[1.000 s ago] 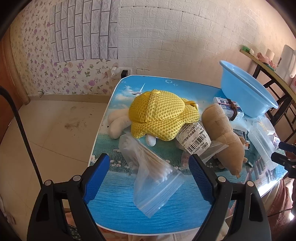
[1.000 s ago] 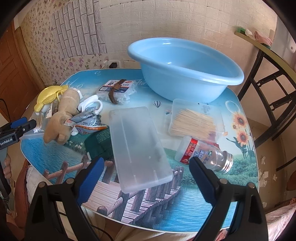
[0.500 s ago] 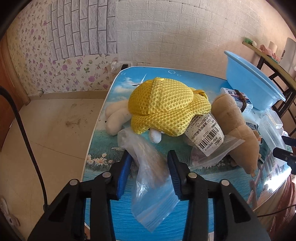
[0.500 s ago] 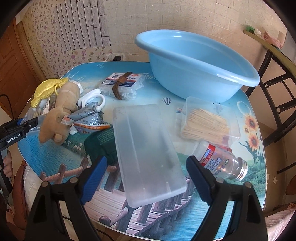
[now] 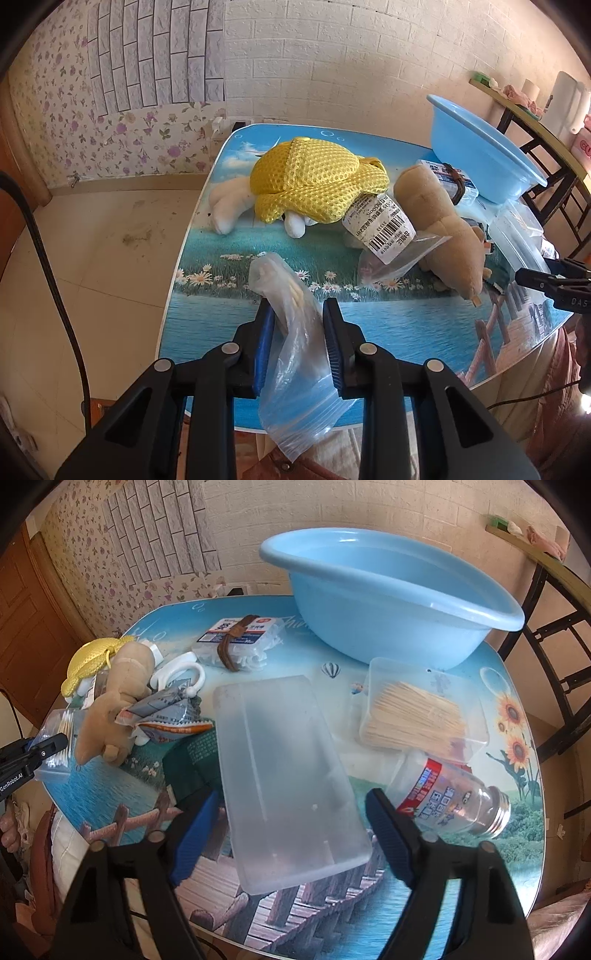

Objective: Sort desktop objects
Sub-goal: 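Grasp the zip bag of cotton swabs with the left tool while the right tool grasps the frosted plastic lid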

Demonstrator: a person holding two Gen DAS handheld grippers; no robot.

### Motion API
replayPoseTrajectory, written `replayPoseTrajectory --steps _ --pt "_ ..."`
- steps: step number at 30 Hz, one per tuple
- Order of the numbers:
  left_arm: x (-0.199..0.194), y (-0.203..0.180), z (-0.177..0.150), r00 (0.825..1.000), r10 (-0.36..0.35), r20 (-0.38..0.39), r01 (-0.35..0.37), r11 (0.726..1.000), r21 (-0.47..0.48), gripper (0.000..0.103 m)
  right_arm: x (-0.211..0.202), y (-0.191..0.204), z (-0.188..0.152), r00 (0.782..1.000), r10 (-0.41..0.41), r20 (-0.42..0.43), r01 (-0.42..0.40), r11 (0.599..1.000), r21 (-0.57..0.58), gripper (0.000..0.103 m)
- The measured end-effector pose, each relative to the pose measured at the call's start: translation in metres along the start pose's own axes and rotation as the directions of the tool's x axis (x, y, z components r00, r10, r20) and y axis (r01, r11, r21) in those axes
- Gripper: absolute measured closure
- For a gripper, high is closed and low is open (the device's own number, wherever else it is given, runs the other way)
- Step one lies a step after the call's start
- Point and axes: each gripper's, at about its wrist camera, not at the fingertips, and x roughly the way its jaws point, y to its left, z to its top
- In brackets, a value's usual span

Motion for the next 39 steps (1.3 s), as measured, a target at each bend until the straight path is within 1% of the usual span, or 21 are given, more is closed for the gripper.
replayPoseTrajectory --steps 1,3,4,5,7,8,10,12,13,14,16,18,20,22,26,29,34,39 --pt "0.000 -0.001 -0.001 1.000 0.006 0.000 -0.006 1.000 0.001 0.077 -0.001 0.002 -0.001 1.000 0.005 0.002 -0.005 1.000 -0.009 0.039" --pt "0.003 -0.002 -0.001 1.000 0.020 -0.003 -0.020 1.000 -0.005 0.069 -0.006 0.005 -0.004 1.000 0.018 0.012 -0.018 0.999 -0.027 0.042" --pt "0.005 -0.002 -0.002 1.000 0.025 -0.009 -0.025 1.000 -0.007 0.064 -0.008 0.007 -0.005 1.000 0.017 0.015 -0.016 0.999 -0.035 0.043" --pt "0.006 -0.003 -0.002 1.000 0.026 -0.004 -0.026 1.000 -0.005 0.056 -0.009 0.008 -0.006 1.000 0.014 0.014 -0.013 0.999 -0.039 0.043" --pt "0.007 -0.007 -0.004 0.999 0.047 0.007 -0.047 0.999 0.015 0.045 -0.010 0.007 -0.010 1.000 0.010 0.009 -0.009 0.999 -0.031 0.043" --pt "0.008 -0.010 -0.005 0.998 0.056 0.012 -0.057 0.998 0.029 0.041 -0.009 0.006 -0.011 1.000 0.011 0.003 -0.011 1.000 -0.025 0.043" --pt "0.009 -0.014 -0.007 0.998 0.064 0.030 -0.066 0.997 0.049 0.040 -0.009 0.002 -0.014 1.000 0.011 0.000 -0.011 1.000 -0.014 0.042" --pt "0.009 -0.014 -0.006 0.998 0.058 0.032 -0.060 0.997 0.048 0.042 -0.009 0.002 -0.014 1.000 0.010 0.000 -0.010 1.000 -0.010 0.042" --pt "0.008 -0.014 -0.006 0.998 0.051 0.037 -0.053 0.997 0.050 0.057 -0.010 0.000 -0.016 1.000 0.011 0.006 -0.011 1.000 -0.010 0.043" --pt "0.007 -0.013 -0.005 0.998 0.046 0.038 -0.048 0.998 0.051 0.068 -0.011 0.001 -0.017 1.000 0.012 0.015 -0.012 1.000 -0.016 0.043" --pt "0.004 -0.012 -0.004 0.999 0.033 0.037 -0.035 0.999 0.042 0.070 -0.016 0.002 -0.018 0.999 0.017 0.030 -0.017 0.999 -0.027 0.043" --pt "-0.002 -0.010 -0.004 0.998 0.040 0.054 -0.042 0.999 0.025 0.071 -0.022 0.002 -0.018 0.998 0.046 0.051 -0.044 0.999 -0.032 0.043" --pt "-0.009 -0.010 -0.002 0.997 0.034 0.070 -0.035 0.999 0.021 0.071 -0.030 0.004 -0.018 0.995 0.047 0.082 -0.044 0.998 -0.042 0.043" --pt "-0.018 -0.012 0.001 0.996 0.029 0.084 -0.032 0.999 0.028 0.071 -0.039 0.005 -0.015 0.993 0.038 0.111 -0.032 0.998 -0.058 0.043" --pt "-0.042 -0.019 0.014 0.992 0.027 0.126 -0.034 0.998 0.051 0.071 -0.054 0.000 -0.007 0.987 0.055 0.148 -0.047 0.998 -0.051 0.043" --pt "-0.058 -0.026 0.026 0.988 0.013 0.155 -0.022 0.998 0.060 0.071 -0.068 0.002 -0.002 0.982 0.064 0.176 -0.055 0.997 -0.055 0.043" --pt "-0.074 -0.052 0.045 0.981 -0.032 0.189 0.011 0.994 0.111 0.071 -0.089 0.003 0.006 0.969 0.080 0.235 -0.068 0.996 -0.060 0.043" --pt "-0.075 -0.082 0.072 0.973 -0.096 0.208 0.064 0.986 0.155 0.071 -0.107 -0.018 0.021 0.957 0.058 0.283 -0.056 0.998 -0.017 0.043"
